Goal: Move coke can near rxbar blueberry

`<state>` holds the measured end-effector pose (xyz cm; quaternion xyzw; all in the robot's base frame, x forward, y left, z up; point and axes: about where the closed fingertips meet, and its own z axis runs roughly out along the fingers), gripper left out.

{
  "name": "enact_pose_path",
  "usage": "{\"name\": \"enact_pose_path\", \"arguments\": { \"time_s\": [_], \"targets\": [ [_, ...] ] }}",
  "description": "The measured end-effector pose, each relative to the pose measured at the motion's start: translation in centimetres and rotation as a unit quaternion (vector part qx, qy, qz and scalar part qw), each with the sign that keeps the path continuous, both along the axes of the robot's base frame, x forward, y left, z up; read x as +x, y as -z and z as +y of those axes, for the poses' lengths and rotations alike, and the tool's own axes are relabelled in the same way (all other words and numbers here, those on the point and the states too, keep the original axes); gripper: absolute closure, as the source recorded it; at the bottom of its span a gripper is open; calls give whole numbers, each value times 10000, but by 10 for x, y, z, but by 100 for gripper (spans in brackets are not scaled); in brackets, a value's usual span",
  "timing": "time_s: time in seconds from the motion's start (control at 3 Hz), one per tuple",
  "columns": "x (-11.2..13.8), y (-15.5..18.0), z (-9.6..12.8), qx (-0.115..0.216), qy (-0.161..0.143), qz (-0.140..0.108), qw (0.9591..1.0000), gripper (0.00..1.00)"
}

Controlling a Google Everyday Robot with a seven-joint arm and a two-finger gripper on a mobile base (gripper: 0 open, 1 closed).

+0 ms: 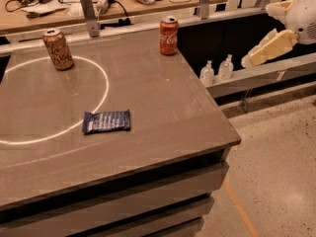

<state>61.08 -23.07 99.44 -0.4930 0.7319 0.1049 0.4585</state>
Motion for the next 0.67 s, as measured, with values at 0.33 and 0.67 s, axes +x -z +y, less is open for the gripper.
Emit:
{"name": "enact_pose_path", "arguments": {
  "time_s": [0.33, 0.67],
  "targets": [
    [37, 13, 12, 568, -50, -36, 9984, 0],
    [44, 19, 15, 697, -58, -33, 9975, 0]
  ]
}}
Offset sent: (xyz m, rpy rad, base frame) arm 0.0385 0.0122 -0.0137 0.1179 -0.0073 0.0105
